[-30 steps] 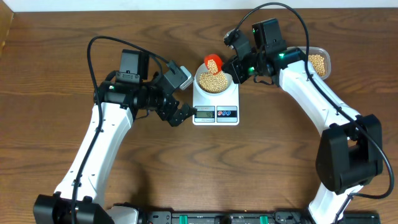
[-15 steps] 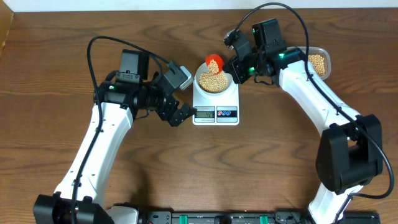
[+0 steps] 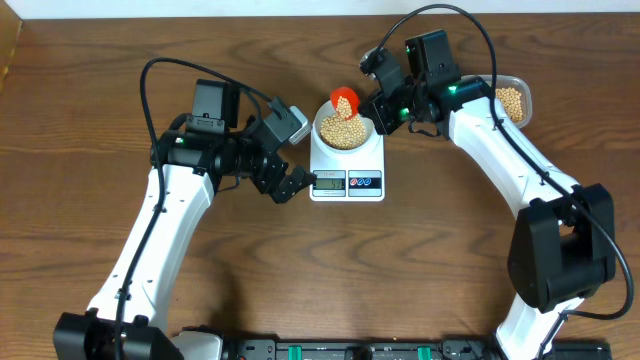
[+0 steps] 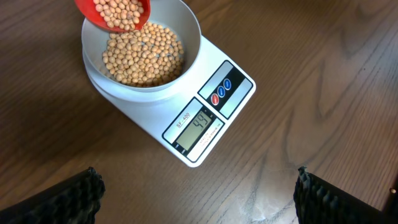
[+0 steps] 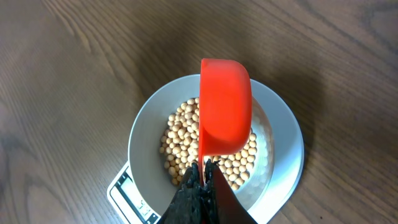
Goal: Scoop item into bowl and weigh 50g on scale
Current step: 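Tilt the red scoop slowly to trickle soybeans into the bowl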
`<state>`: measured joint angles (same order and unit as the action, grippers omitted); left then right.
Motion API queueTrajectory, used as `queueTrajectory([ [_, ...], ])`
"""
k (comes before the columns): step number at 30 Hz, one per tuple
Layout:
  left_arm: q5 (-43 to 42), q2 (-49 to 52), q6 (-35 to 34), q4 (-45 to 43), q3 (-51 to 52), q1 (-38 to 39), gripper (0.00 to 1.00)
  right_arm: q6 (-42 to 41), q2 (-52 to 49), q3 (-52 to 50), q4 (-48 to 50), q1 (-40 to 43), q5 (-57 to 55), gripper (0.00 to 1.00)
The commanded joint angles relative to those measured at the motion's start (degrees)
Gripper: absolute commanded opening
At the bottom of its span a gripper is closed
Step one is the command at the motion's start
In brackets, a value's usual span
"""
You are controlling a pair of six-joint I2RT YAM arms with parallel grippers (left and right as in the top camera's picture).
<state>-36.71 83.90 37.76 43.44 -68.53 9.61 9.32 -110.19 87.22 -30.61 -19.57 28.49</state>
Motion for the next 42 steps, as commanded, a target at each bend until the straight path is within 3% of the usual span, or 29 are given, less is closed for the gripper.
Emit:
queueTrajectory([
  [1,0.26,0.00,0.81,0.11,0.50,0.13,1.00,0.66,1.55,0.09,0.00,-0.42,-0.13,0.01],
  [42,0.26,0.00,0.81,0.11,0.50,0.13,1.00,-0.07,1.55,0.09,-1.20,-0.42,-0.92,0.01],
])
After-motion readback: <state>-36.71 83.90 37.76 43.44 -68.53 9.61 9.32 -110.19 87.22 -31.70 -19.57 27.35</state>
